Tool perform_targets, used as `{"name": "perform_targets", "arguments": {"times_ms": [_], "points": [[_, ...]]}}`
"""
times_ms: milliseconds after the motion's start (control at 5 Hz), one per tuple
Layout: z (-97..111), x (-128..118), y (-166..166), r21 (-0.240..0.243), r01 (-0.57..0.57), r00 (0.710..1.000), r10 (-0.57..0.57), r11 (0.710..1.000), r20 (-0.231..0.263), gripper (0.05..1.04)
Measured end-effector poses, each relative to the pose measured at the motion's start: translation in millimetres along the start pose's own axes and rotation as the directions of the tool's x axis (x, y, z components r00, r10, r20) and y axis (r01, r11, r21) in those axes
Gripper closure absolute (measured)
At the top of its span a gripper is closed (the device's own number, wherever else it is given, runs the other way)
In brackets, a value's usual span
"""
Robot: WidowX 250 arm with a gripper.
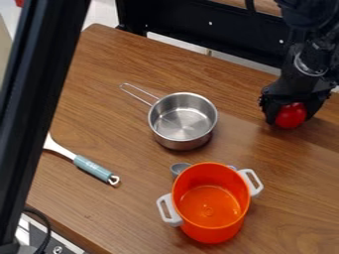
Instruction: Move the red ball from middle of the table to the top coner of the table
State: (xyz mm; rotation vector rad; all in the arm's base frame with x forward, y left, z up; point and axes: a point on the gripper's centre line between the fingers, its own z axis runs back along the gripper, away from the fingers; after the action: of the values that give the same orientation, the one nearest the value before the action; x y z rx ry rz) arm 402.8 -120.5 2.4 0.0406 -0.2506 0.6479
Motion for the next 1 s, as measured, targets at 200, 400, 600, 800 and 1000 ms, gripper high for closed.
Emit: {"name": "perform_targets", "arguments": {"times_ms": [200, 400, 600, 800, 1000], "points": [[-1, 1, 2, -0.002, -0.018, 1.000, 0.018, 1.000, -0.015, 0.140], [-3, 3, 4, -0.005, -0.033, 0.999, 0.033, 0.999, -0.015, 0.086], [-2, 6, 8, -0.009, -0.076, 0.997, 0.076, 0.997, -0.018, 0.086], [10, 11, 7, -0.031, -0.109, 0.994, 0.108, 0.994, -0.021, 0.086], [24, 15, 9, -0.069, -0.153, 0.988, 0.153, 0.986, -0.007, 0.086]]}}
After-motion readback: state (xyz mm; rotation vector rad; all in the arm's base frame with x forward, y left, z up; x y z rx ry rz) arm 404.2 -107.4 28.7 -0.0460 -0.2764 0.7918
